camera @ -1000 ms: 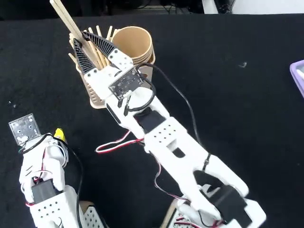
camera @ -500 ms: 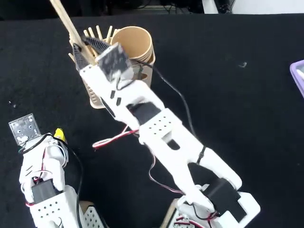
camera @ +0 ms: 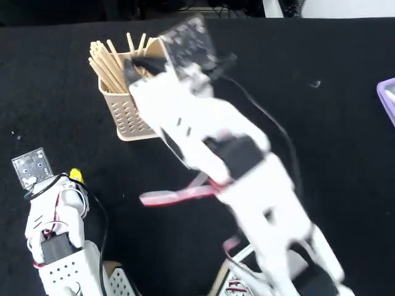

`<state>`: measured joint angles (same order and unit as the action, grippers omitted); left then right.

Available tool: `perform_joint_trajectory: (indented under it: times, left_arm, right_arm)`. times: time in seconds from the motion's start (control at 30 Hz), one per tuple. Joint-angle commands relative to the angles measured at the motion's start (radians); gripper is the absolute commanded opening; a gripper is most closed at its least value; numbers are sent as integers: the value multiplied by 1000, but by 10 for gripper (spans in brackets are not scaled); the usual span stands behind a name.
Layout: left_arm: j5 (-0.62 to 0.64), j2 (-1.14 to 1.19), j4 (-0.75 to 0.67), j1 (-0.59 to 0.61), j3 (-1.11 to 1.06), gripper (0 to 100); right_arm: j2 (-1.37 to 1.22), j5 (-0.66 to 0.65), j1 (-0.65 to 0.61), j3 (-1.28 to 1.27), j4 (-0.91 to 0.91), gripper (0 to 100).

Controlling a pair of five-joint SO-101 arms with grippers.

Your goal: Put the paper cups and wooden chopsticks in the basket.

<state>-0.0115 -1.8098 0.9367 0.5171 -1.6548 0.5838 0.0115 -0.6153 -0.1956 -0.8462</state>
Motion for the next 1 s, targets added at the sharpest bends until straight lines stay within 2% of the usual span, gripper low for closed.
perform_joint_trajectory:
  times: [0.0,0.1,0.3,0.5,0.67,0.97]
  left_arm:
    - [-11,-12,44,-12,44,46]
    - [-11,-14,63,-18,53,25]
    - [-11,-14,107,-21,74,30]
    - [-11,-17,123,-24,79,30]
    - [-12,-17,173,-88,108,30]
    - [-37,-17,186,-99,113,30]
  right_arm:
    - [203,3,58,-88,-222,21]
    - [343,3,101,-252,-290,21]
    - [645,12,206,-654,-267,25]
    - [1026,12,218,-952,-269,25]
    - [1326,14,218,-1066,-393,25]
    - [1273,14,218,-1095,-428,25]
